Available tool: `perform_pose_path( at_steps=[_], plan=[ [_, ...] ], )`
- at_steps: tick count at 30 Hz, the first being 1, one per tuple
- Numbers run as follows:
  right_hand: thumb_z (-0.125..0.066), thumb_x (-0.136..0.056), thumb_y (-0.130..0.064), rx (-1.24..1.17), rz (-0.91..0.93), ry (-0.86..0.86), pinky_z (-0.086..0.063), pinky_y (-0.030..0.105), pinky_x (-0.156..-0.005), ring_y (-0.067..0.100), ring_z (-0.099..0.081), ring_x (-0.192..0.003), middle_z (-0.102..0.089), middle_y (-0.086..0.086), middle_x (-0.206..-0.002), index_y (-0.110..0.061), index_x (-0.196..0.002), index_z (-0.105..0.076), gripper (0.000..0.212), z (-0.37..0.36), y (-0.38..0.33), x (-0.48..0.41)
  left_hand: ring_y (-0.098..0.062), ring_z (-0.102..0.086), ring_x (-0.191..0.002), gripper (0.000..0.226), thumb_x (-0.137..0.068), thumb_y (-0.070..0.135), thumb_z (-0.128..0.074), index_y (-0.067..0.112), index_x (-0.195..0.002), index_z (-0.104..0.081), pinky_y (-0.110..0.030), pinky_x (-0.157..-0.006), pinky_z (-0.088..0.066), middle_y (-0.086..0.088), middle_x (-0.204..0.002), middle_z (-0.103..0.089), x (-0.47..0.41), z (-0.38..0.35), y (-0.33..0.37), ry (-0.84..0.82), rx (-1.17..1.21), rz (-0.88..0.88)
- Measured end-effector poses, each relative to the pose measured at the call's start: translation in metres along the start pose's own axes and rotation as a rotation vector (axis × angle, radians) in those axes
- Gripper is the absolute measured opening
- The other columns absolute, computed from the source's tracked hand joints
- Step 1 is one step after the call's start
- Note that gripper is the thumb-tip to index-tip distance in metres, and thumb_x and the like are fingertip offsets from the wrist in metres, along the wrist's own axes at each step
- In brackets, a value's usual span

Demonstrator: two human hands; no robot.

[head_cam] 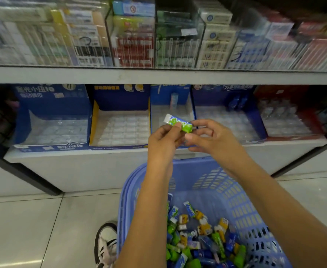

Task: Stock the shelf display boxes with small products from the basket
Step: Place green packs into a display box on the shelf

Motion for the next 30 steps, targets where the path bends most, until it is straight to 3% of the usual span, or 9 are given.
perform_pose_path(
  at_steps=[6, 9, 15, 17, 19, 21, 23, 25, 30],
  plan=[
    [-0.065, -0.086, -0.010, -0.027, 0.126, 0.203, -0.051, 0.012, -0.063, 0.003, -0.064, -0.068, -0.069, -0.002, -0.084, -0.020, -0.094, -0.065, 0.012, -0.003, -0.003, -0.004, -0.022, -0.069, -0.091, 0.014, -0.092, 0.013, -0.059, 0.002, -0.098, -0.064, -0.028, -0.087, -0.056, -0.014, -0.097, -0.071, 0.004, -0.003, 0.007, -0.001, 0.026, -0.088],
    [-0.069, -0.083, -0.007, -0.016, 0.247, 0.157, -0.051, 0.012, -0.067, -0.001, -0.066, -0.072, -0.067, -0.009, -0.092, -0.032, -0.100, -0.060, 0.031, -0.012, -0.016, -0.010, -0.018, -0.070, -0.088, 0.011, -0.091, 0.013, -0.061, 0.002, -0.091, -0.064, -0.024, -0.081, -0.056, -0.011, -0.092, -0.071, -0.002, 0.004, 0.008, 0.000, 0.121, -0.040],
    [-0.074, -0.079, -0.023, 0.584, 0.555, 0.120, -0.053, 0.015, -0.072, 0.004, -0.063, -0.075, -0.066, -0.008, -0.090, -0.022, -0.100, -0.071, 0.022, -0.023, -0.043, -0.020, -0.016, -0.071, -0.077, 0.020, -0.095, 0.021, -0.055, 0.008, -0.092, -0.069, -0.022, -0.067, -0.057, -0.008, -0.082, -0.074, -0.014, 0.017, 0.009, -0.012, 0.162, 0.016],
    [-0.068, -0.084, -0.028, 0.697, 0.628, 0.194, -0.053, 0.017, -0.069, 0.007, -0.063, -0.071, -0.068, -0.003, -0.086, -0.012, -0.100, -0.072, 0.023, -0.020, -0.051, -0.030, -0.017, -0.070, -0.087, 0.023, -0.098, 0.025, -0.049, 0.014, -0.099, -0.069, -0.024, -0.077, -0.057, -0.007, -0.093, -0.074, -0.018, 0.017, 0.009, 0.010, -0.131, -0.083],
    [-0.062, -0.089, -0.028, 0.751, 0.594, 0.245, -0.050, 0.024, -0.067, 0.018, -0.065, -0.069, -0.071, 0.007, -0.082, -0.005, -0.095, -0.071, 0.025, -0.016, -0.057, -0.053, -0.014, -0.063, -0.098, 0.026, -0.098, 0.029, -0.048, 0.017, -0.112, -0.065, -0.017, -0.081, -0.048, -0.003, -0.112, -0.069, -0.013, 0.010, 0.013, 0.006, -0.667, -0.292],
    [-0.055, -0.094, -0.028, 0.917, 0.500, 0.214, -0.044, 0.028, -0.072, 0.028, -0.065, -0.080, -0.070, 0.016, -0.090, -0.003, -0.097, -0.068, 0.029, -0.020, -0.054, -0.088, -0.023, -0.056, -0.112, 0.029, -0.096, 0.021, -0.051, 0.011, -0.120, -0.062, -0.021, -0.085, -0.042, -0.008, -0.123, -0.062, -0.007, -0.003, 0.006, -0.079, -1.020, -0.447],
    [-0.049, -0.096, -0.025, 1.047, 0.438, 0.143, -0.036, 0.026, -0.073, 0.030, -0.062, -0.095, -0.068, 0.017, -0.103, -0.004, -0.103, -0.066, 0.029, -0.027, -0.050, -0.118, -0.025, -0.039, -0.132, 0.038, -0.095, 0.018, -0.051, 0.007, -0.132, -0.053, -0.027, -0.106, -0.030, -0.009, -0.140, -0.050, -0.005, -0.007, -0.010, -0.168, -1.237, -0.441],
    [-0.045, -0.098, -0.023, 1.090, 0.418, 0.078, -0.032, 0.023, -0.072, 0.028, -0.059, -0.100, -0.065, 0.016, -0.108, -0.005, -0.107, -0.063, 0.027, -0.033, -0.046, -0.137, -0.022, -0.024, -0.141, 0.049, -0.096, 0.021, -0.051, 0.007, -0.141, -0.041, -0.029, -0.117, -0.017, -0.006, -0.151, -0.036, -0.007, -0.006, -0.018, -0.190, -1.325, -0.419],
    [-0.040, -0.098, -0.019, 1.059, 0.272, -0.022, -0.043, 0.034, -0.082, 0.035, -0.057, -0.106, -0.062, 0.019, -0.116, 0.002, -0.114, -0.058, 0.031, -0.033, -0.033, -0.160, -0.020, -0.021, -0.143, 0.052, -0.096, 0.023, -0.050, 0.009, -0.144, -0.037, -0.027, -0.118, -0.012, -0.004, -0.154, -0.032, -0.008, -0.006, -0.018, -0.205, -1.321, -0.437]
  ],
)
Point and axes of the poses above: each hand's wrist, its own x-axis away from the middle knuckle, its own z-axis out of the back of the hand, y = z × x, the point moved 7 cm from there along -x, towards the middle knuckle
